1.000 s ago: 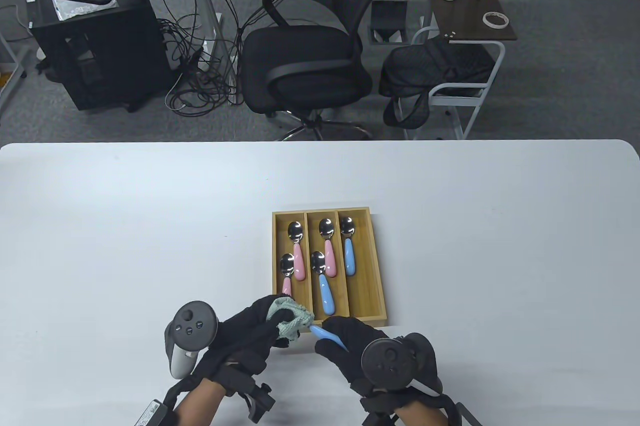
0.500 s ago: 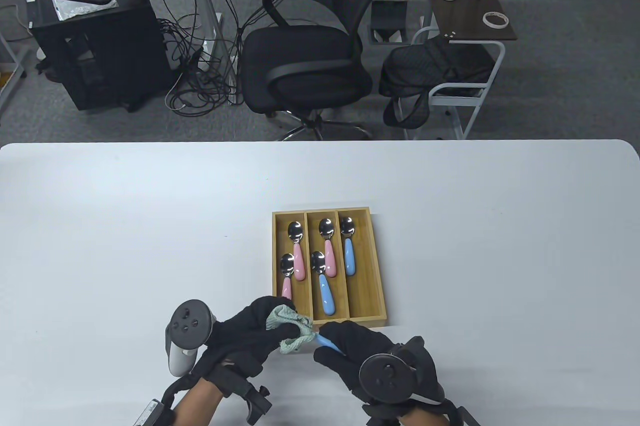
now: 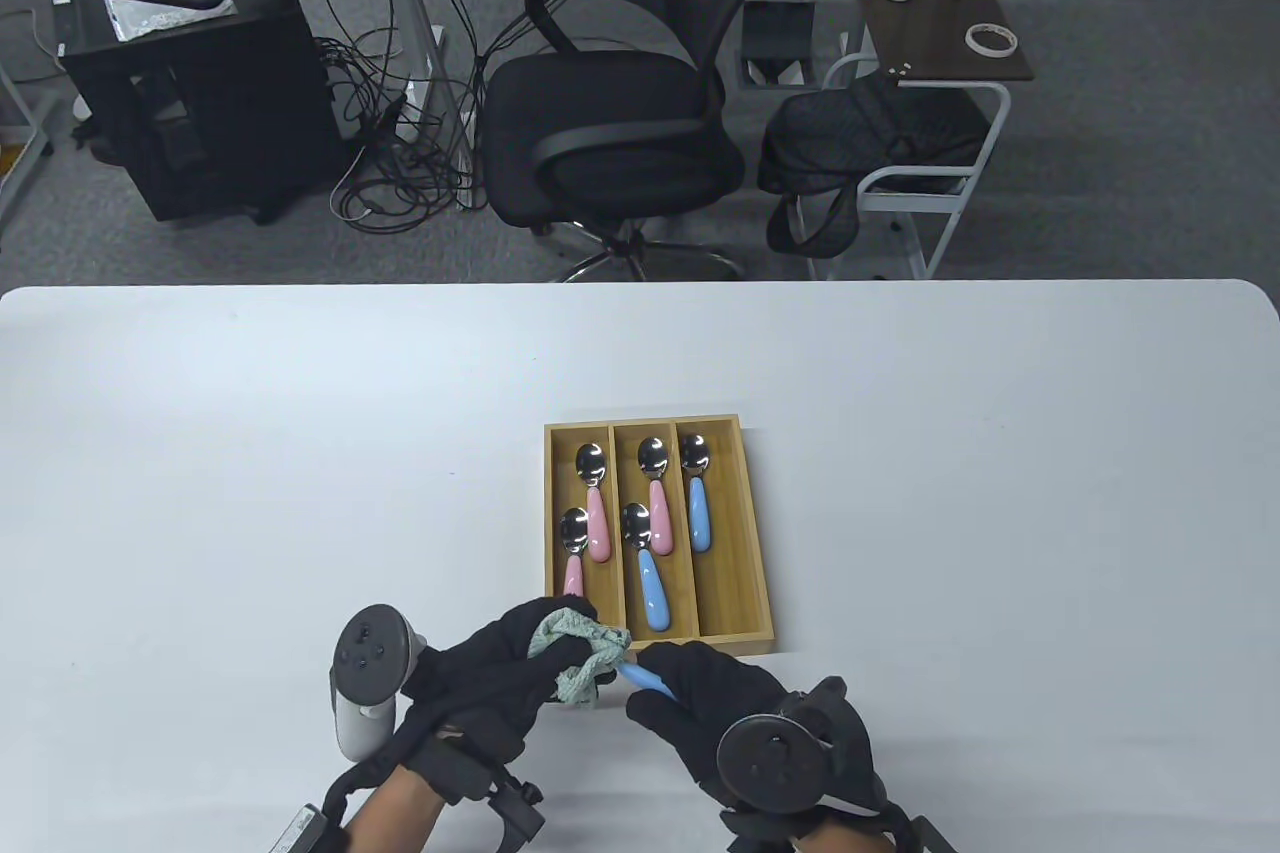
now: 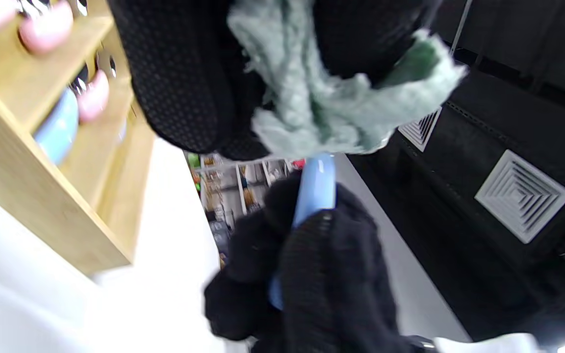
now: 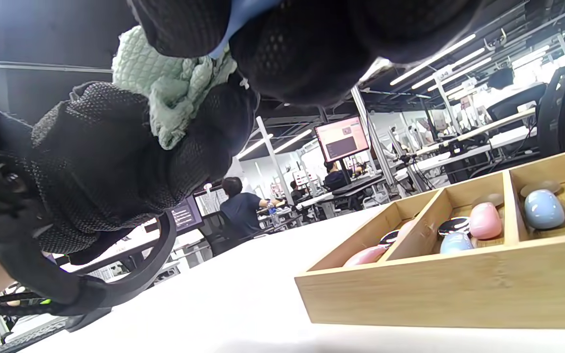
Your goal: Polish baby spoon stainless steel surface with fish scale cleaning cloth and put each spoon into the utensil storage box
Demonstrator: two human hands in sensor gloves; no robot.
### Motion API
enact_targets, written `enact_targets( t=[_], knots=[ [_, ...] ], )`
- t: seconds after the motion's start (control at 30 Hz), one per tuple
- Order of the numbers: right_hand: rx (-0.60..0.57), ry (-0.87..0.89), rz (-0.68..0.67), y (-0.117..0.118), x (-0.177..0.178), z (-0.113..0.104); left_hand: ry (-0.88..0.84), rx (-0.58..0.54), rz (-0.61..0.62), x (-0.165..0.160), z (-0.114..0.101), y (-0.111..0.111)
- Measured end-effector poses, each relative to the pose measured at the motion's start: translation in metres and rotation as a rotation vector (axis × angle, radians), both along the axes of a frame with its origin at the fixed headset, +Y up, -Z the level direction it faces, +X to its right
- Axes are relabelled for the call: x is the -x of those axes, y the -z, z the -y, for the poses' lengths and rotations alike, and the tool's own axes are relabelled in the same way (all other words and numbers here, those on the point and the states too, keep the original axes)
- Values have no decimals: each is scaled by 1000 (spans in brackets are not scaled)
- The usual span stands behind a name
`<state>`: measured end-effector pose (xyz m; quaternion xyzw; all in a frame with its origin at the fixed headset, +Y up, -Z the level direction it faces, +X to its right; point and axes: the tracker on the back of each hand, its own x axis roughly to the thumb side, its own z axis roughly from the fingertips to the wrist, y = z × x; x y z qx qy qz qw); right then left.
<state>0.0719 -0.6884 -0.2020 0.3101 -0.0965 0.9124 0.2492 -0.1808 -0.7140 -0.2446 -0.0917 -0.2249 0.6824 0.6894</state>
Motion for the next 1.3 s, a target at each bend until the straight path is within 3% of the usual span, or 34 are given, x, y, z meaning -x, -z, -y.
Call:
enact_targets(
  t=[0.13,0.23,0.67,0.87,0.97,1.13,1.3],
  knots=[
    [12,-12,-16,0,1,1,-8,6,33,1,3,3],
    [28,-27,-31,1,1,3,48,-17,-11,1,3,3],
    [81,-53,-45,2,4,6,435,-305,-235,1,-11,-8],
    [115,-17,-48,7,5,6,457,-323,-246,3,-13,-8],
    [125,1,-39,5,5,6,424,-298,-236,1,-12,-9],
    [184,23,-46,7,6,8,306,-144,-206,-2,-2,-6],
    [207,-3,-49,7,6,10,149,46,-30,-4,6,1]
  ],
)
